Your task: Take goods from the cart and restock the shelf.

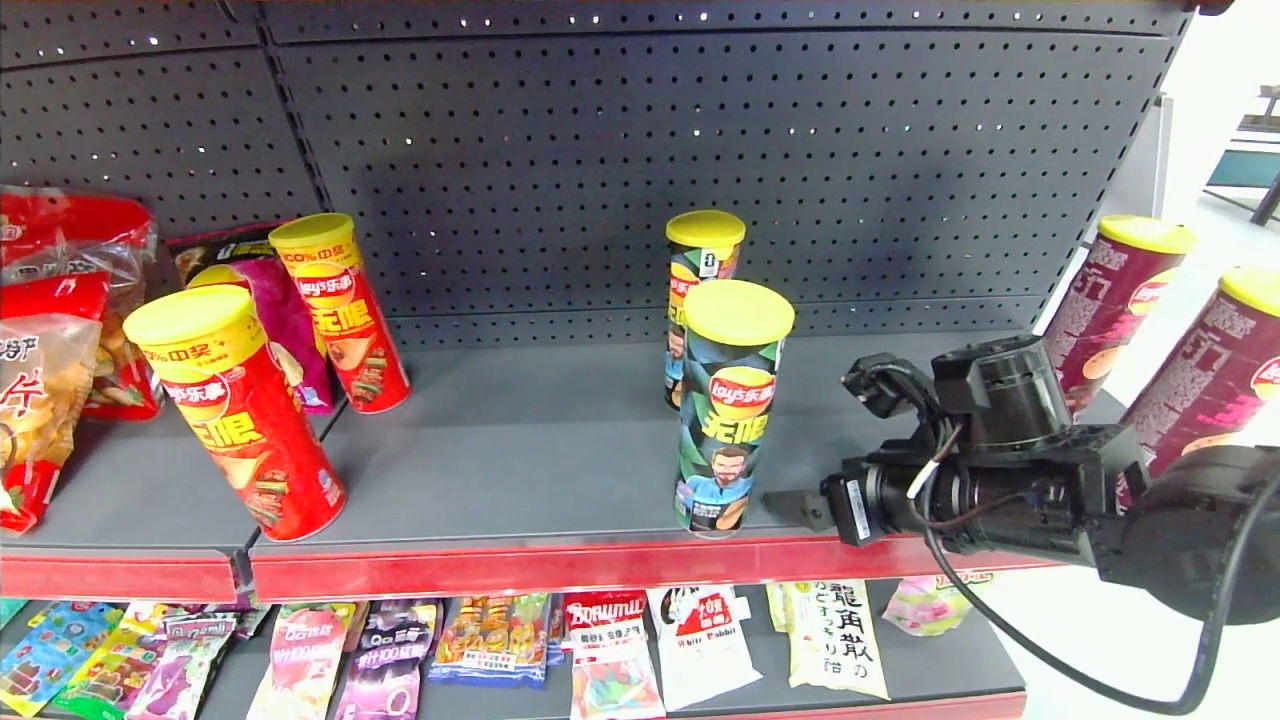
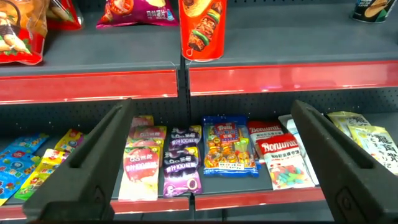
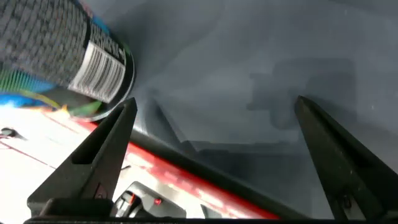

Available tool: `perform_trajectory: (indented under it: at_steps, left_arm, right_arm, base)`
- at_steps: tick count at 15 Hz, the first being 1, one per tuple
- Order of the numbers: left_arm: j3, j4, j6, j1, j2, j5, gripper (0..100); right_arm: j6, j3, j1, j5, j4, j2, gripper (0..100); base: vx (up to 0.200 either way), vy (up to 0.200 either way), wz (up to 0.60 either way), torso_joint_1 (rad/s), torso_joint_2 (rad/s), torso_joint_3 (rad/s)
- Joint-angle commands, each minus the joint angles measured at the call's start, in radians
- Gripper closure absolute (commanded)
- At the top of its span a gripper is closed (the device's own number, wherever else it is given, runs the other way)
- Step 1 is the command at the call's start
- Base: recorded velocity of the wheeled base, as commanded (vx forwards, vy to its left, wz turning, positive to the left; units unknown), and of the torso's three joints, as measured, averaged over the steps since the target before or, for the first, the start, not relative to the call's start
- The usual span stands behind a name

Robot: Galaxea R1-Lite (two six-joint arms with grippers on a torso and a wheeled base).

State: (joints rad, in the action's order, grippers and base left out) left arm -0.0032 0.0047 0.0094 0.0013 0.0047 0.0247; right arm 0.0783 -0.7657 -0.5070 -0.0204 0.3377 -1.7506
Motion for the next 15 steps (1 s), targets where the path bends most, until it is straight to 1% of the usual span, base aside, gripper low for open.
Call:
perform_trajectory:
  at_steps: [1,10,15]
  left_arm:
    - [0.0,0.0,0.0,0.0,0.001,0.0,0]
    - [0.0,0.0,-0.002,0.0,0.001,0.0,0]
    - [0.0,0.0,0.0,0.0,0.001,0.0,0]
  right_arm:
    - [0.0,-0.012,-0.004,0.0,-0.006,-0.029,0]
    - [0.0,-0.033,-0.065,0.04,-0.005,-0.052,0]
    - [0.0,-0.035,-0.079,0.05,-0.005,-0.053,0]
  base:
    - [0.0,0.0,0.0,0.0,0.0,0.0]
    - [0.0,0.0,0.0,0.0,0.0,0.0]
    - [0.0,0.0,0.0,0.0,0.0,0.0]
